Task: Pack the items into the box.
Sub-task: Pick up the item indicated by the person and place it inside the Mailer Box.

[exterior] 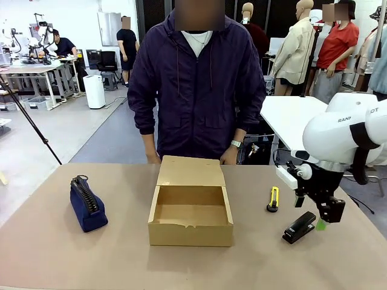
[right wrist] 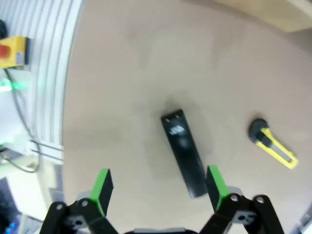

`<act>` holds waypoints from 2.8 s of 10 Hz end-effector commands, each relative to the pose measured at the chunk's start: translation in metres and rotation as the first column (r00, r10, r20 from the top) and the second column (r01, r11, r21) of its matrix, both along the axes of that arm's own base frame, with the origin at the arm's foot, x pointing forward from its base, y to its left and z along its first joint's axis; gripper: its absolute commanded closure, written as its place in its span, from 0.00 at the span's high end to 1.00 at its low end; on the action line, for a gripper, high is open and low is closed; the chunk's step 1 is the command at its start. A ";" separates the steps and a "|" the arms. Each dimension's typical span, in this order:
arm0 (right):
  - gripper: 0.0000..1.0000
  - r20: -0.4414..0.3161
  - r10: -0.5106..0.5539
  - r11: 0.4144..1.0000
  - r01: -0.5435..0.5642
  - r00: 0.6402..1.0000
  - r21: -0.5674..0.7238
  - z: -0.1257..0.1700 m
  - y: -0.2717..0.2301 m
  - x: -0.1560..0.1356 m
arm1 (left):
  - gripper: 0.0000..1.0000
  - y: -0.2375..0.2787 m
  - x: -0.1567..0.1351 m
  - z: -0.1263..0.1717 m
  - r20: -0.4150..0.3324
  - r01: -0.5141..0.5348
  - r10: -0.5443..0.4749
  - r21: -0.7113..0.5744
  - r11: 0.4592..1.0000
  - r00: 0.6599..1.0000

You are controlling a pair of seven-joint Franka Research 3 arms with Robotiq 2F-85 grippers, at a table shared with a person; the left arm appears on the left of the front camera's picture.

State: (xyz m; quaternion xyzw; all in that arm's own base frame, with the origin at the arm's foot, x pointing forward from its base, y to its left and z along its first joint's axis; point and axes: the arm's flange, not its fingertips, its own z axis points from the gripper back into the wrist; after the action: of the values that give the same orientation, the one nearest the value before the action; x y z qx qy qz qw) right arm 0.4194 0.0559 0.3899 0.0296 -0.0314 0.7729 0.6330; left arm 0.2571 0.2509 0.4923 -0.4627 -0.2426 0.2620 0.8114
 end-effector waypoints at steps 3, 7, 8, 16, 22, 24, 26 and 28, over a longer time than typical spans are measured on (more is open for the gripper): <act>1.00 -0.049 -0.016 1.000 0.016 0.999 0.017 -0.004 0.001 -0.003 | 1.00 0.001 0.000 0.000 0.026 0.006 -0.006 -0.004 1.000 1.000; 1.00 0.026 0.174 0.982 -0.171 0.984 -0.078 -0.029 0.011 0.031 | 1.00 0.001 0.000 0.000 0.026 0.006 -0.006 -0.004 1.000 1.000; 1.00 0.007 0.199 0.973 -0.197 0.980 -0.120 -0.040 0.012 0.037 | 1.00 0.001 0.000 0.000 0.026 0.006 -0.006 -0.004 1.000 1.000; 1.00 0.046 0.183 0.973 -0.174 0.982 -0.155 -0.092 0.008 0.037 | 1.00 0.001 0.000 0.000 0.026 0.006 -0.006 -0.004 1.000 1.000; 0.00 0.045 0.134 0.982 -0.126 0.990 -0.142 -0.100 0.005 0.035 | 1.00 0.001 0.000 0.000 0.026 0.006 -0.006 -0.004 1.000 1.000; 0.00 0.040 0.121 0.985 -0.115 0.992 -0.126 -0.099 0.005 0.036 | 1.00 0.001 0.000 0.000 0.026 0.006 -0.006 -0.004 1.000 1.000; 0.00 0.034 0.119 0.985 -0.114 0.992 -0.126 -0.100 0.006 0.037 | 1.00 0.001 0.000 0.000 0.026 0.006 -0.006 -0.004 1.000 1.000; 0.00 0.024 0.098 0.987 -0.094 0.995 -0.133 -0.098 0.005 0.039 | 1.00 0.001 0.000 0.000 0.026 0.006 -0.006 -0.004 1.000 1.000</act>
State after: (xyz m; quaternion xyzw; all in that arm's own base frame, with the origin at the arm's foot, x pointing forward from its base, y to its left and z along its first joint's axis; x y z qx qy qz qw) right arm 0.4572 0.0577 0.2952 -0.0297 0.0119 0.8144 0.5794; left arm 0.2571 0.2510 0.4923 -0.4627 -0.2427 0.2617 0.8115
